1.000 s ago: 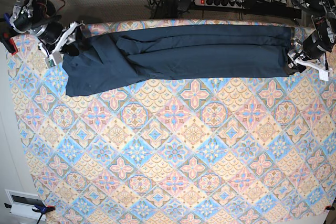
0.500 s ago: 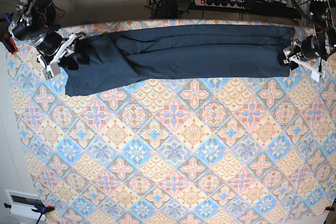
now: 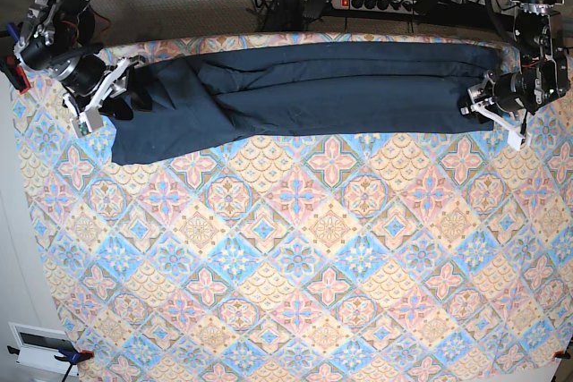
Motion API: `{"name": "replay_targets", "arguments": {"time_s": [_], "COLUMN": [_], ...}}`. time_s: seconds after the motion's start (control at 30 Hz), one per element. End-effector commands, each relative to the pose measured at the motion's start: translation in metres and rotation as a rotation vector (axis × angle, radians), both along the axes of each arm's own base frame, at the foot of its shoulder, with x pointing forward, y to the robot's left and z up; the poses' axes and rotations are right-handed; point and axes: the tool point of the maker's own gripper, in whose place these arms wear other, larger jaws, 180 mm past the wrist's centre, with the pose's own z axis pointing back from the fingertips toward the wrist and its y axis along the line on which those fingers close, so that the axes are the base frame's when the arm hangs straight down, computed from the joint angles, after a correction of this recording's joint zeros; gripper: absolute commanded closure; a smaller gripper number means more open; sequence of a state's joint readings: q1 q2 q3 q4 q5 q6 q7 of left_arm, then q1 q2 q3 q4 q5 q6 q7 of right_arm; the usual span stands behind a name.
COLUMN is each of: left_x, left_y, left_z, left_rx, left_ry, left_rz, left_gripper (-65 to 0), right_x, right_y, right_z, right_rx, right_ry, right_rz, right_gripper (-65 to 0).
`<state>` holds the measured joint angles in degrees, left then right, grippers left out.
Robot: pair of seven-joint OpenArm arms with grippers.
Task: Layout the t-shirt on the table in an organized manner, then fold the t-shirt properly
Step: 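Release the strip and move the left gripper to its end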
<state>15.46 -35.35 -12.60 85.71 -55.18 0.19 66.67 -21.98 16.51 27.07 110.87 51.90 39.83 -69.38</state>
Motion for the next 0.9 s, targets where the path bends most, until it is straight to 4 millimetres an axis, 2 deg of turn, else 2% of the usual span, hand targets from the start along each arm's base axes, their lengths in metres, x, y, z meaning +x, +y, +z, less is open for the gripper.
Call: {"name": "replay_targets", "arguments": {"time_s": [0.0,0.07,0.1,0.23,0.33,0.4,0.6,0.67,0.73,0.87], "left_x": [-0.002,0.002,0.005,0.016,0.013,0.015,0.023,0.032,0.026,0.019], "left_y": [-0.007,-0.004,0.006,0.047,0.076,0.102,0.121,0.107,0.085,0.026], "left_z": [0.003,0.008,0.012,0.037,0.044,0.055,0.07,0.083,0.087,0.103], "left_rx": [-0.028,-0.022,-0.009,0.026,0.042,0.086,0.189,0.205,0.211,0.184], "left_ry": [0.002,-0.023,-0.039,-0.125,-0.139,-0.155,-0.168,-0.21,-0.23,-0.32], "left_rz": [-0.027,-0.042,-0.017,0.113,0.195,0.238,0.219,0.166,0.108,0.006], "left_gripper": [-13.4,-1.1,0.0,0.0,0.0,0.0,0.0,0.0,0.0,0.0], "right_x": [0.012,0.017,0.017,0.016,0.016,0.016,0.016,0.016,0.016,0.016], "right_y": [-0.002,-0.002,-0.001,-0.001,-0.001,-0.001,-0.001,-0.001,-0.001,-0.002], "right_z": [0.016,0.02,0.02,0.02,0.02,0.02,0.02,0.02,0.02,0.02], "right_rx": [0.004,0.003,0.004,0.004,0.004,0.004,0.004,0.004,0.004,0.003], "right_ry": [-0.065,-0.082,-0.081,-0.08,-0.08,-0.08,-0.08,-0.08,-0.08,-0.081], "right_rz": [0.007,0.007,0.008,0.008,0.008,0.008,0.008,0.008,0.008,0.005], "right_gripper": [-25.4,-25.4,-25.4,-25.4,-25.4,-25.4,-25.4,-25.4,-25.4,-25.4]}}
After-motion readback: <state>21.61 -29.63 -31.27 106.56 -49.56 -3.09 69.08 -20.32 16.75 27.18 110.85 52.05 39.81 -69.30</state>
